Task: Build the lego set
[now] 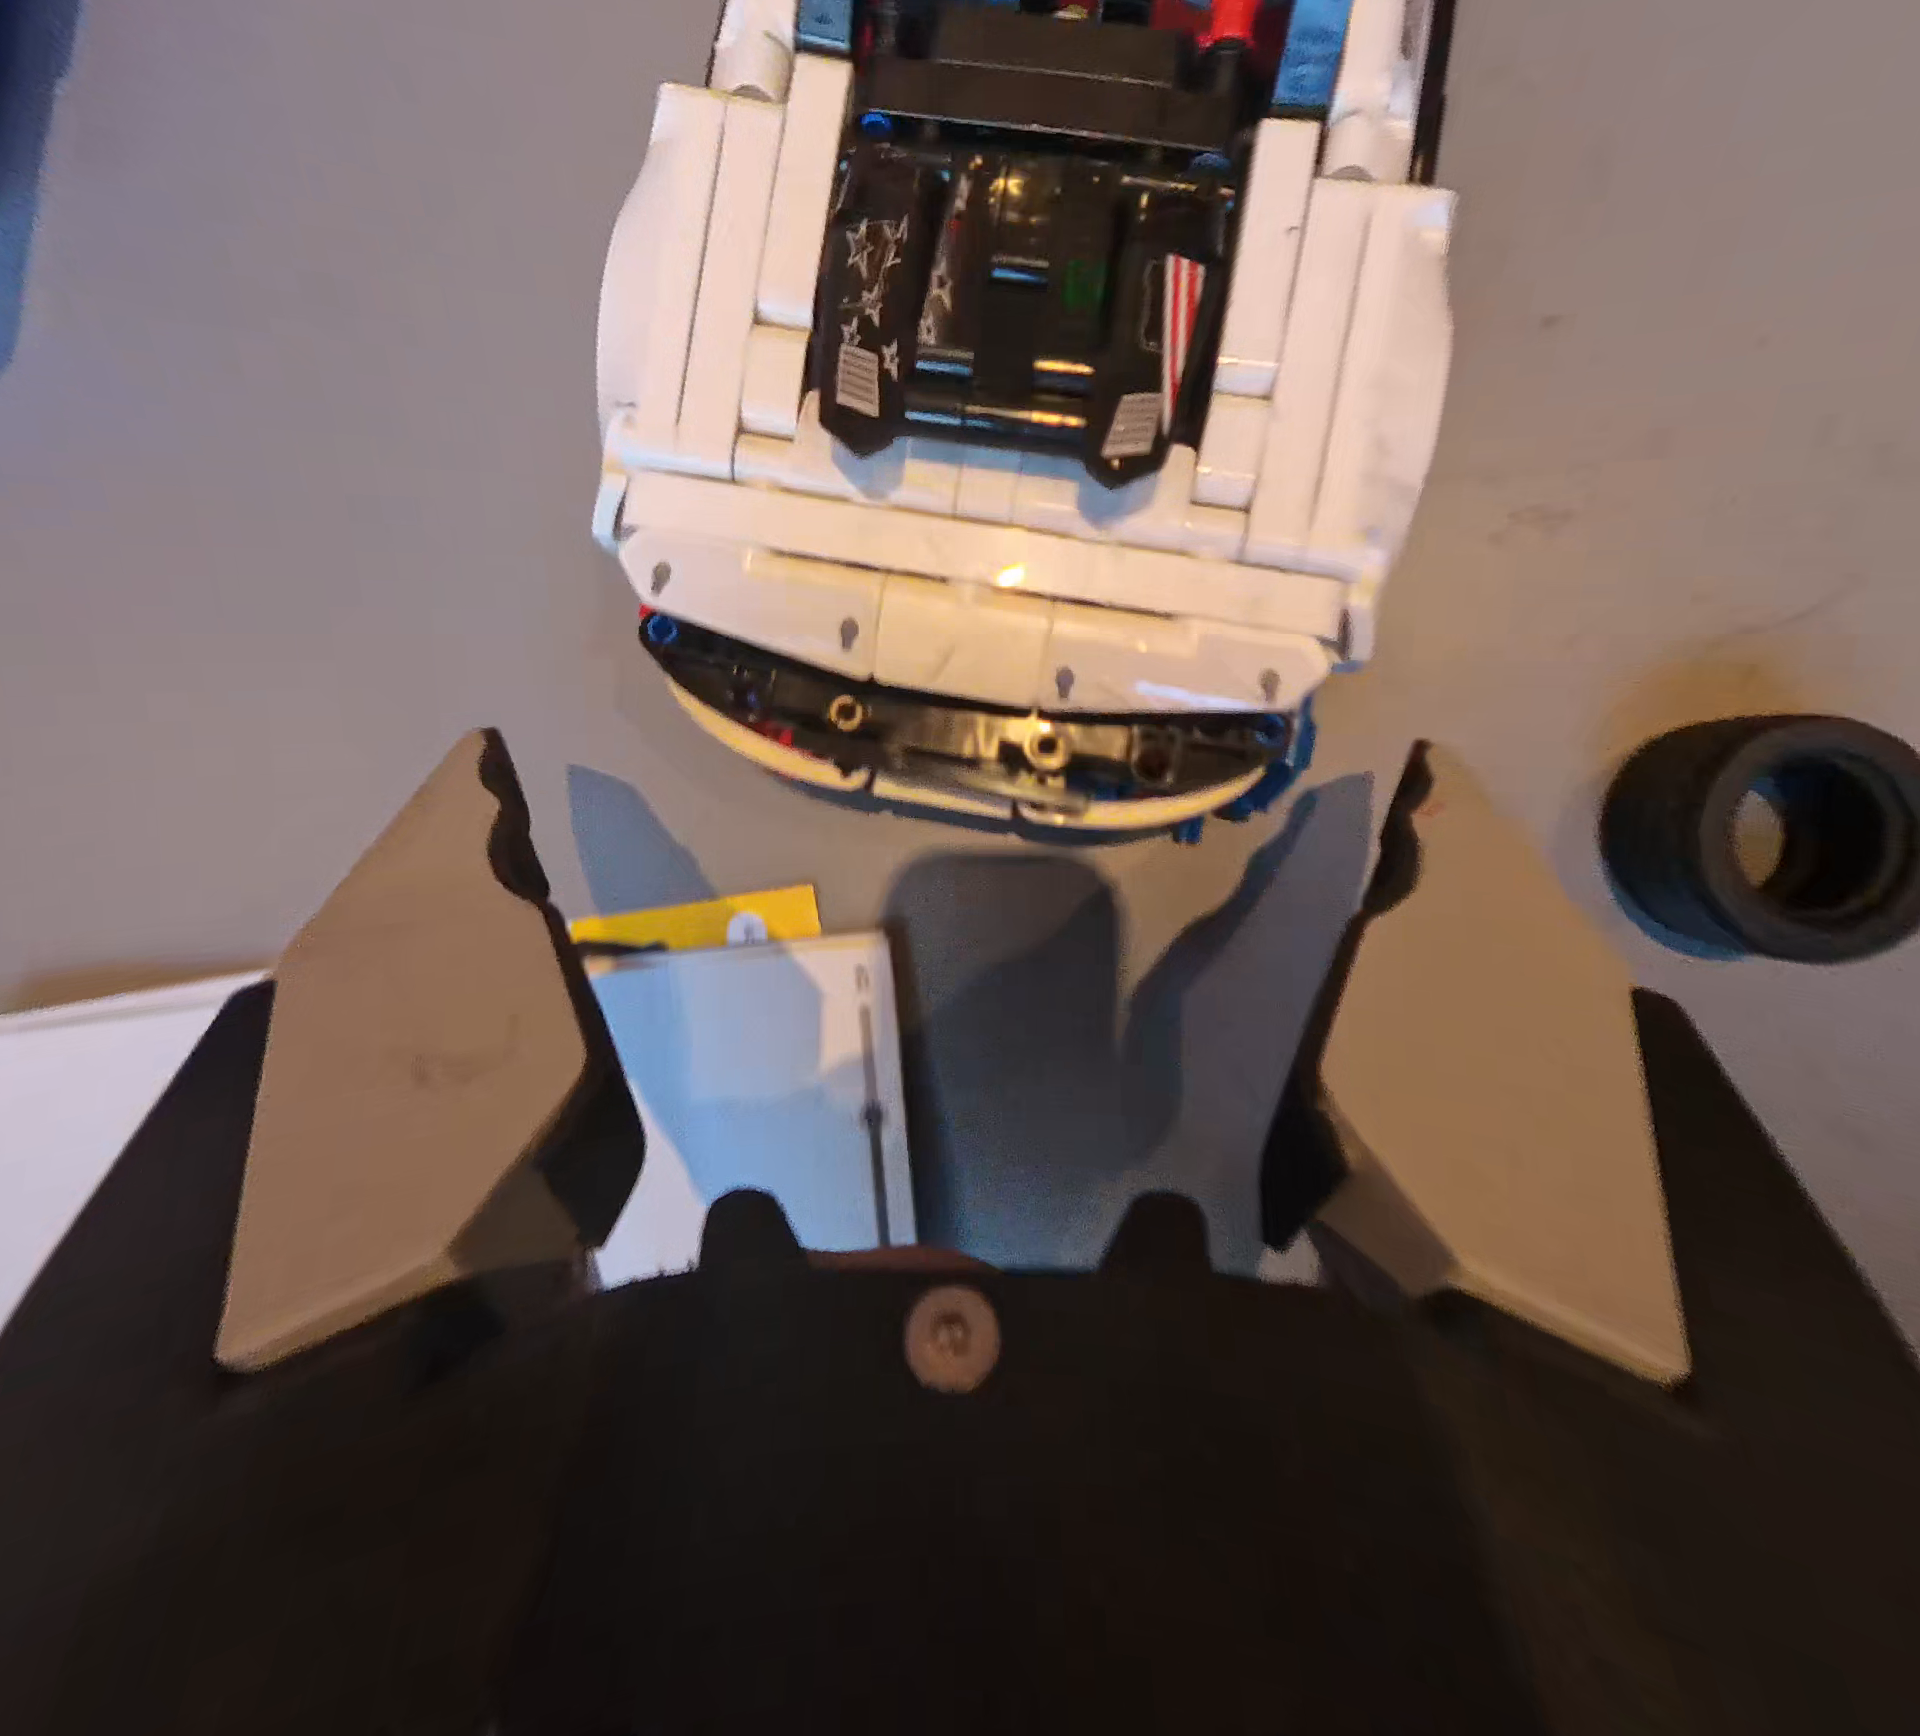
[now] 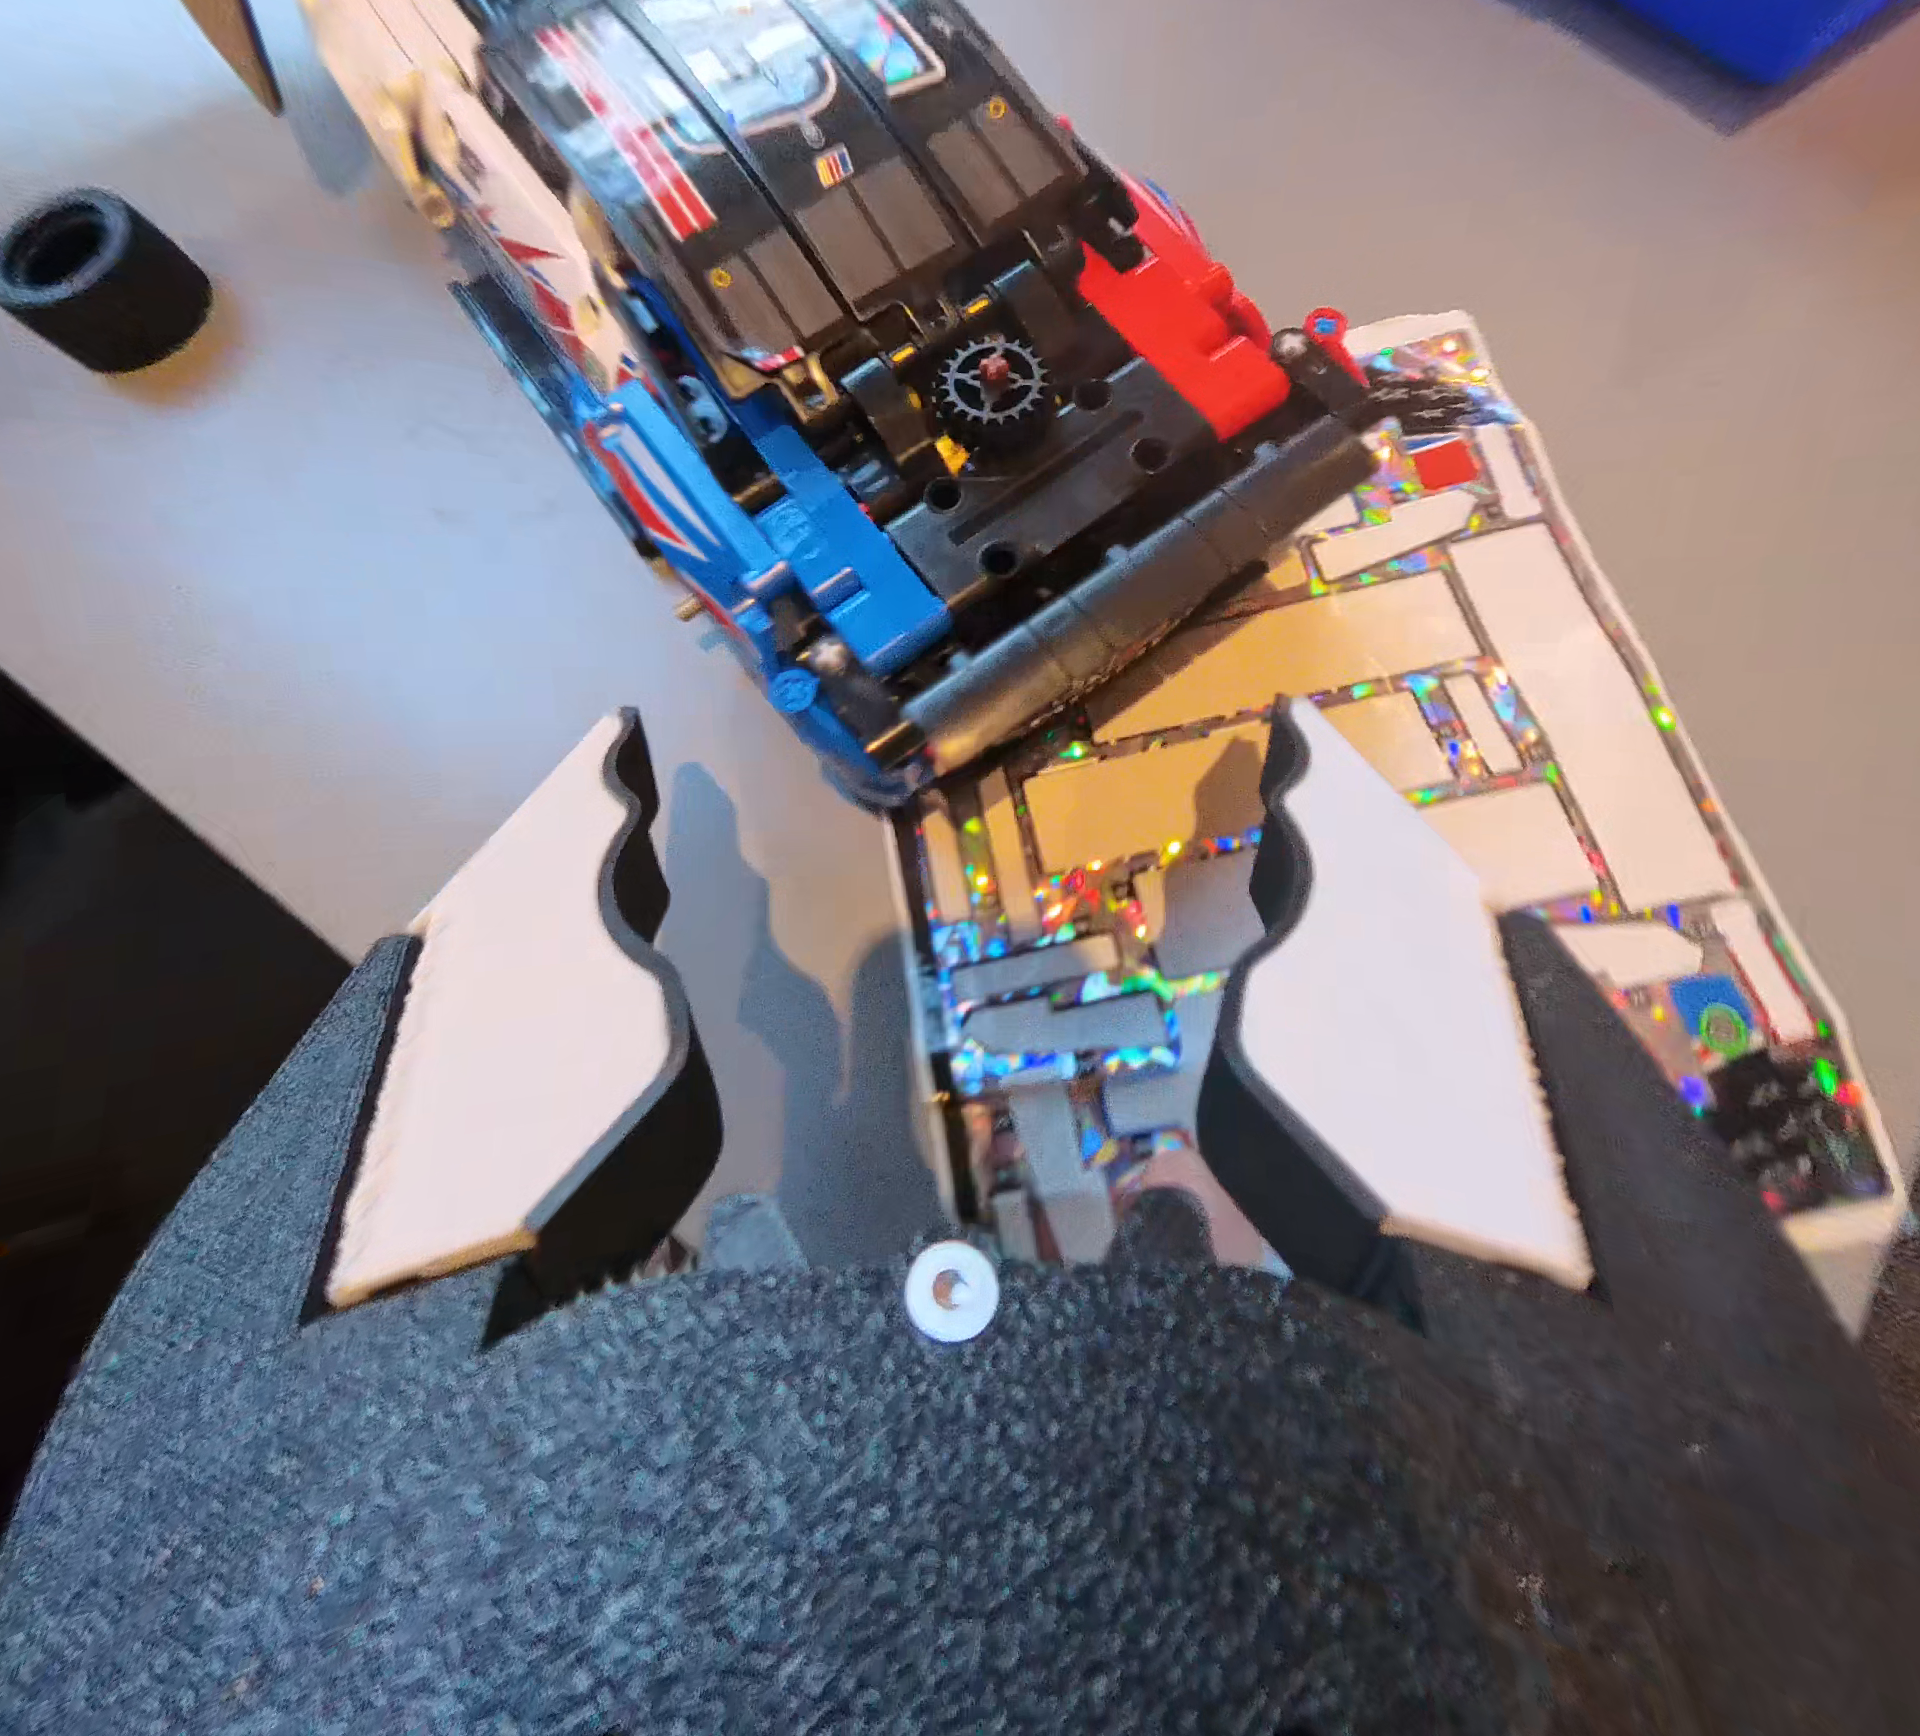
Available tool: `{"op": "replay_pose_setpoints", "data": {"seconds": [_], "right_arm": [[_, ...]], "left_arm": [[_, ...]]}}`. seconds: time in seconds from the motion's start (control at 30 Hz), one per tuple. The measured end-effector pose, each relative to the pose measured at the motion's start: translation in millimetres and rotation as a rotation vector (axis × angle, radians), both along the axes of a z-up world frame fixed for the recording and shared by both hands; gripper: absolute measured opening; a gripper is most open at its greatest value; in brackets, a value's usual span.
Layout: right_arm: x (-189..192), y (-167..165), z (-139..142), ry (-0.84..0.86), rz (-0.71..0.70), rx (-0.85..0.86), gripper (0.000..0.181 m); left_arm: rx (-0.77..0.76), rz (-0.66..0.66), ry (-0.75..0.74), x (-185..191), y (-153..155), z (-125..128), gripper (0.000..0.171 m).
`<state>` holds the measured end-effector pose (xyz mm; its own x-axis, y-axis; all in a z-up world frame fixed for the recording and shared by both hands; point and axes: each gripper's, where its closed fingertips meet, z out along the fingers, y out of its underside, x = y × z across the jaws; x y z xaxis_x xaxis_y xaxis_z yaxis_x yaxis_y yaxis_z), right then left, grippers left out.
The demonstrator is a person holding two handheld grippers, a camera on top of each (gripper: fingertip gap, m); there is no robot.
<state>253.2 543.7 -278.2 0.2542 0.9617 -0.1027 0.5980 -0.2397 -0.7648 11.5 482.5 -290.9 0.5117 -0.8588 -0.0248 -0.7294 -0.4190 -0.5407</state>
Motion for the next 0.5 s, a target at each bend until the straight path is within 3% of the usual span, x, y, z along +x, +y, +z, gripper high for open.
{"op": "replay_pose_setpoints", "data": {"seconds": [0.17, 0.23, 0.5], "right_arm": [[-14, 12, -23, -0.078, 0.085, -0.012, 0.111], [-20, 9, -21, -0.066, 0.126, -0.028, 0.101], [-22, 15, -24, -0.101, 0.076, 0.045, 0.102]], "left_arm": [[-0.060, -0.050, 0.016, 13, 6, -25, 0.155], [-0.047, -0.087, 0.002, 20, 6, -22, 0.143], [-0.047, -0.050, 0.004, 24, 6, -20, 0.140]]}}
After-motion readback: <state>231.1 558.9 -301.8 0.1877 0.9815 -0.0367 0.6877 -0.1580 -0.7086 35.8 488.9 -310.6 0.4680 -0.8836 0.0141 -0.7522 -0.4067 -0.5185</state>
